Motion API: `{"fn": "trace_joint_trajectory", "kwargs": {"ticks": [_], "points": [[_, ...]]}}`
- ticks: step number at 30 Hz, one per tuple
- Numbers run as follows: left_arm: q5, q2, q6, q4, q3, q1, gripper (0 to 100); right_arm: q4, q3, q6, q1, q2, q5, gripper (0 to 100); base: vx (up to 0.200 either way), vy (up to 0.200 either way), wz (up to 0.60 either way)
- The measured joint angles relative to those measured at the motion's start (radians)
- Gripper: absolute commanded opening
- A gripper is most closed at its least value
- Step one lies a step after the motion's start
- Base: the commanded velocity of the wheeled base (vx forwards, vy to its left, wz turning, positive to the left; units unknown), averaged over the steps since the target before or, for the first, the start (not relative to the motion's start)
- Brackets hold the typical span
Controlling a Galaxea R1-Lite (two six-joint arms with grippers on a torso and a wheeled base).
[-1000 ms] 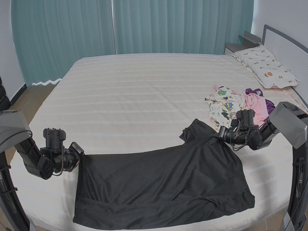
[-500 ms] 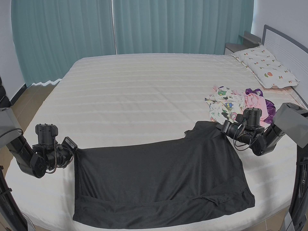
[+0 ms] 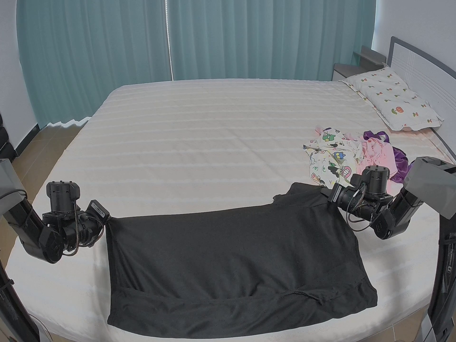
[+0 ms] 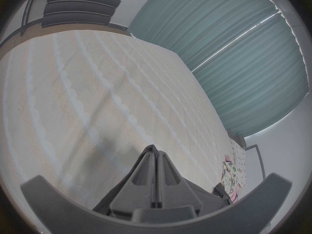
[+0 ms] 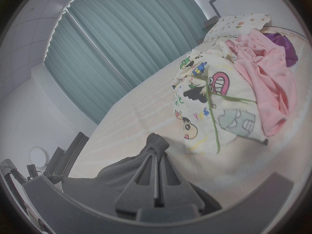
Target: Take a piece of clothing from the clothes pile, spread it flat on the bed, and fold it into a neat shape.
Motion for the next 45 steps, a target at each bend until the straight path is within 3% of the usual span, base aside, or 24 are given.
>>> {"fn": "trace_joint_trajectory", "kwargs": {"ticks": [10, 22, 30, 45], "points": [[-0.002, -0.076, 0.017, 0.069, 0.039, 0.001, 0, -0.01, 0.162, 0.004, -0.016, -0.098, 0.05, 0, 0.0, 0.0, 0.0], [-0.008, -0.133, 0.082, 0.078, 0.185, -0.004, 0, -0.066, 0.418, -0.011, -0.014, -0.21, 0.067, 0, 0.0, 0.0, 0.0], [-0.011, -0.126, 0.089, 0.077, 0.266, -0.03, 0, -0.109, 0.581, -0.066, -0.009, -0.229, 0.071, 0, 0.0, 0.0, 0.0], [-0.011, -0.056, 0.128, 0.074, 0.36, -0.092, 0, -0.119, 0.71, -0.12, -0.018, -0.222, 0.068, 0, 0.0, 0.0, 0.0]]}}
